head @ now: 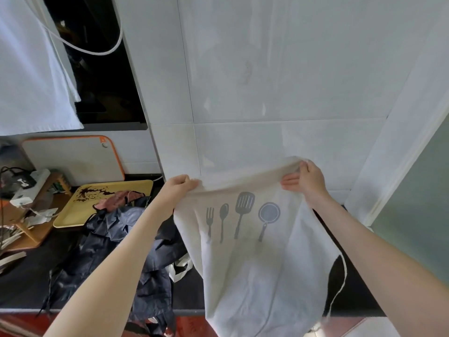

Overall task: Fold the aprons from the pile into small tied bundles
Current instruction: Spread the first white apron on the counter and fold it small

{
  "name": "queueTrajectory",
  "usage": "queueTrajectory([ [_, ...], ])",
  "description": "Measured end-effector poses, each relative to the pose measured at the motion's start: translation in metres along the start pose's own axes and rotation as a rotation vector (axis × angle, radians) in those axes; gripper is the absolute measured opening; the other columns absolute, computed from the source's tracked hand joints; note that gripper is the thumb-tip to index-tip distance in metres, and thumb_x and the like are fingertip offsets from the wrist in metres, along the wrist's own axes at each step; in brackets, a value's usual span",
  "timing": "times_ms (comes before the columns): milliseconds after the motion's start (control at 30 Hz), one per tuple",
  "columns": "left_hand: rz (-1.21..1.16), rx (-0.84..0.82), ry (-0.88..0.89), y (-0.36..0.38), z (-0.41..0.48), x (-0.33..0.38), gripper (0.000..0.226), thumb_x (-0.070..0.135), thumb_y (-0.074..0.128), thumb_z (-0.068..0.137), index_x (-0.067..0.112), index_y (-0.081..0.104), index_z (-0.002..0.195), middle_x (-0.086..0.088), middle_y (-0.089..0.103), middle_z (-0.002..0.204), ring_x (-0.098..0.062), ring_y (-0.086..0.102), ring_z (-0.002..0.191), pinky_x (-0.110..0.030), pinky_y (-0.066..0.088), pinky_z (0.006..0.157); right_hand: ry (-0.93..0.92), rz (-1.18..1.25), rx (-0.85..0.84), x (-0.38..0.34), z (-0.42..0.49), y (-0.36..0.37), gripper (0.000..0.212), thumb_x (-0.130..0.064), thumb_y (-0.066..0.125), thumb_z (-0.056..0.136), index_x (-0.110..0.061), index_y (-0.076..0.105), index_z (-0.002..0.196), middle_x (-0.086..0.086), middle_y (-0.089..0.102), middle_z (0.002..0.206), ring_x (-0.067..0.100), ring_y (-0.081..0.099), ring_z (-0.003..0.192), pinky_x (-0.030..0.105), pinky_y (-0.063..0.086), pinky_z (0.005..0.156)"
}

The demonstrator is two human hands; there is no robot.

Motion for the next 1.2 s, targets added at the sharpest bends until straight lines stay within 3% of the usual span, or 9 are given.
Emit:
queueTrajectory([
  [133, 0.358, -0.035, -0.044, 0.009, 0.001, 0.008, 0.042, 0.051, 0.056, 0.091, 0.017, 0.049, 0.067, 0.004, 0.048, 0.062, -0.014, 0.047, 0.059, -0.026, 0.036, 0.057, -0.131, -0.135, 0.072, -0.008, 0.01, -0.001, 0.034, -0.018, 0.025, 0.105, -0.002, 0.051, 0.12, 0.022, 0.066, 0.078, 0.03, 0.068, 0.07, 0.033, 0.06, 0.068],
  [267, 0.153, -0.414, -0.384, 0.009, -0.002, 0.008, 0.047, 0.051, 0.05, 0.094, 0.012, 0.065, 0.115, -0.012, 0.071, 0.109, -0.027, 0.066, 0.1, -0.043, 0.05, 0.096, -0.222, -0.228, 0.105, -0.018, 0.021, 0.003, 0.03, -0.018, 0.029, 0.103, -0.003, 0.055, 0.103, 0.007, 0.066, 0.076, 0.022, 0.065, 0.075, 0.035, 0.054, 0.079],
  [433, -0.203, -0.46, -0.243, 0.0, 0.017, 0.001, 0.044, 0.034, 0.066, 0.086, 0.025, 0.06, 0.129, -0.008, 0.062, 0.129, -0.028, 0.059, 0.115, -0.042, 0.049, 0.093, -0.251, -0.252, 0.093, -0.03, 0.032, 0.007, 0.027, -0.021, 0.035, 0.101, -0.02, 0.055, 0.083, -0.007, 0.051, 0.078, 0.008, 0.046, 0.073, 0.021, 0.036, 0.066],
  [533, -0.232, -0.337, -0.21, -0.001, 0.023, 0.01, 0.043, 0.033, 0.064, 0.087, 0.021, 0.061, 0.127, -0.008, 0.064, 0.126, -0.026, 0.062, 0.11, -0.035, 0.056, 0.082, -0.261, -0.335, 0.161, -0.031, 0.041, 0.0, 0.031, -0.027, 0.038, 0.1, -0.004, 0.057, 0.092, 0.006, 0.045, 0.097, 0.018, 0.046, 0.089, 0.029, 0.039, 0.079],
  [633, -0.141, -0.422, -0.191, 0.0, 0.014, 0.019, 0.056, 0.054, 0.074, 0.07, 0.019, 0.068, 0.113, -0.013, 0.07, 0.111, -0.025, 0.069, 0.093, -0.033, 0.058, 0.073, -0.254, -0.389, 0.197, -0.031, 0.042, -0.006, 0.027, -0.023, 0.041, 0.102, -0.006, 0.058, 0.09, 0.008, 0.038, 0.108, 0.02, 0.043, 0.099, 0.027, 0.036, 0.092],
  [733, -0.051, -0.632, -0.251, 0.001, 0.007, 0.016, 0.081, 0.053, 0.089, 0.049, 0.02, 0.065, 0.119, -0.014, 0.069, 0.113, -0.027, 0.069, 0.095, -0.034, 0.058, 0.073, -0.214, -0.424, 0.1, -0.027, 0.038, -0.012, 0.034, -0.027, 0.038, 0.102, -0.002, 0.054, 0.086, 0.006, 0.048, 0.091, 0.02, 0.046, 0.084, 0.032, 0.037, 0.077],
  [900, -0.185, -0.664, -0.268, 0.015, -0.014, 0.015, 0.058, 0.013, 0.068, 0.079, 0.038, 0.053, 0.129, -0.015, 0.062, 0.126, -0.033, 0.061, 0.106, -0.045, 0.051, 0.089, -0.215, -0.492, 0.057, -0.026, 0.011, -0.026, 0.037, -0.026, 0.035, 0.103, -0.014, 0.037, 0.068, 0.005, 0.041, 0.061, 0.02, 0.04, 0.047, 0.026, 0.033, 0.046],
  [1067, -0.198, -0.679, -0.301, 0.026, -0.056, 0.033, 0.074, 0.016, 0.082, 0.057, 0.01, 0.058, 0.127, -0.022, 0.064, 0.116, -0.035, 0.065, 0.095, -0.044, 0.053, 0.085, -0.328, -0.516, 0.066, -0.04, -0.026, -0.048, 0.035, -0.026, 0.032, 0.103, -0.021, 0.042, 0.071, 0.008, 0.046, 0.059, 0.015, 0.046, 0.031, 0.024, 0.042, 0.041],
  [1200, -0.145, -0.671, -0.264, 0.042, -0.084, 0.057, 0.056, 0.011, 0.067, 0.074, 0.003, 0.056, 0.128, -0.023, 0.062, 0.12, -0.035, 0.062, 0.103, -0.044, 0.051, 0.091, -0.392, -0.398, 0.084, -0.055, -0.045, -0.064, 0.03, -0.026, 0.03, 0.104, -0.03, 0.06, 0.11, 0.003, 0.055, 0.069, 0.017, 0.057, 0.037, 0.022, 0.046, 0.038],
])
Point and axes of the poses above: each hand's wrist, its own z-axis towards the middle knuckle, its own y-axis out of the palm, x = y × z, the point moved 2 cm from there along z, towards the middle knuckle
